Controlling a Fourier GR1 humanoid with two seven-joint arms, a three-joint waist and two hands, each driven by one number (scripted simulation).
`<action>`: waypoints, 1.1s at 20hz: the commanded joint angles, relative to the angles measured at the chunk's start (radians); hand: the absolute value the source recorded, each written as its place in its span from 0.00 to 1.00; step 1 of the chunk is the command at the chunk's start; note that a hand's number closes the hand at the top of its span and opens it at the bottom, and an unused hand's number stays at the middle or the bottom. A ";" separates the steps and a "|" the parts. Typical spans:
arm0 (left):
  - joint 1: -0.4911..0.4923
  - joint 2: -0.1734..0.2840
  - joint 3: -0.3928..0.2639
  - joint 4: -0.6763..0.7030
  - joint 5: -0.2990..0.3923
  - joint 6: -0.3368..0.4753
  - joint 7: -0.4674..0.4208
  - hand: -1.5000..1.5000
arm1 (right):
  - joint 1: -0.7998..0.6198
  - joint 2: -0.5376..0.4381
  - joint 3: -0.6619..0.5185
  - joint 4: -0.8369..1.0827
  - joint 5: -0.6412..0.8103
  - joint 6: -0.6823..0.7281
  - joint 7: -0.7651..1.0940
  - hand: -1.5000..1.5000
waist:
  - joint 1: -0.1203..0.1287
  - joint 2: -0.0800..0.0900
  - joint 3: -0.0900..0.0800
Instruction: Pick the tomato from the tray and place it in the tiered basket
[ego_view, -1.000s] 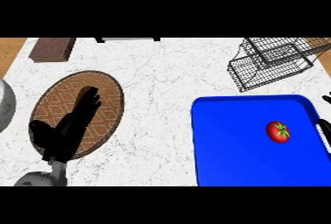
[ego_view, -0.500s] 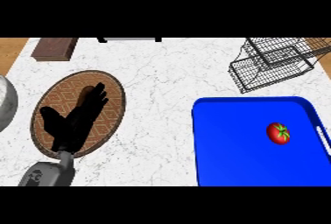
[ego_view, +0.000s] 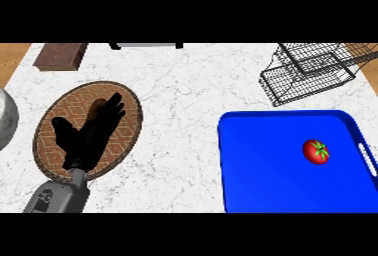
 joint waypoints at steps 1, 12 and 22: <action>0.001 -0.021 -0.002 -0.007 -0.012 0.012 0.003 0.50 | 0.084 0.010 0.029 -0.265 0.055 -0.037 0.244 0.00 | 0.010 -0.001 0.001; -0.013 -0.027 0.009 -0.033 -0.022 -0.026 0.049 0.50 | 0.063 0.153 0.260 -0.450 0.401 -0.105 0.641 0.00 | 0.028 0.003 0.004; 0.093 -0.067 0.031 -0.007 -0.074 -0.073 -0.078 0.50 | -0.036 0.233 0.265 -0.349 0.480 0.032 0.694 0.00 | 0.030 0.003 0.004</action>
